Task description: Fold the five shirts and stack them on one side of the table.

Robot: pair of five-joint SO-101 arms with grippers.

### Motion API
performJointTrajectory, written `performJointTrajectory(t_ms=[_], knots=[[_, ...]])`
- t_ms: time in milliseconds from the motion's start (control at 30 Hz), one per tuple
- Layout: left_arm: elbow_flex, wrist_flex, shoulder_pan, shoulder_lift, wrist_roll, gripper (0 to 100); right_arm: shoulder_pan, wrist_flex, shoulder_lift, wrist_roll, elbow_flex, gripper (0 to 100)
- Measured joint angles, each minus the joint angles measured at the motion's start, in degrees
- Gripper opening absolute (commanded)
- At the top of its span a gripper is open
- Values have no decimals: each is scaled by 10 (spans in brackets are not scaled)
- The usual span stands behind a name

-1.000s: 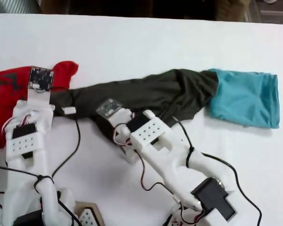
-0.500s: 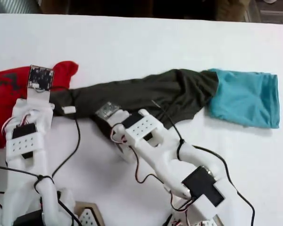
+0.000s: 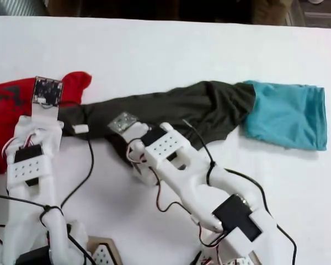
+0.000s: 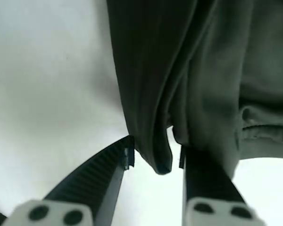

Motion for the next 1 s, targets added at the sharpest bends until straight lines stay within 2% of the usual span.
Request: performJointTrajectory(t_ms=[133, 567, 800, 1000], knots=[[0, -6, 0, 0, 0, 27, -1, 0, 1, 0, 2, 16], [0, -6, 0, 0, 0, 27, 8, 0, 1, 11, 2, 21], [0, 11, 0, 0, 0, 27, 138, 0, -92, 74, -11, 20], [0, 59, 47, 0, 0, 27, 240, -11, -229, 62, -11, 20]])
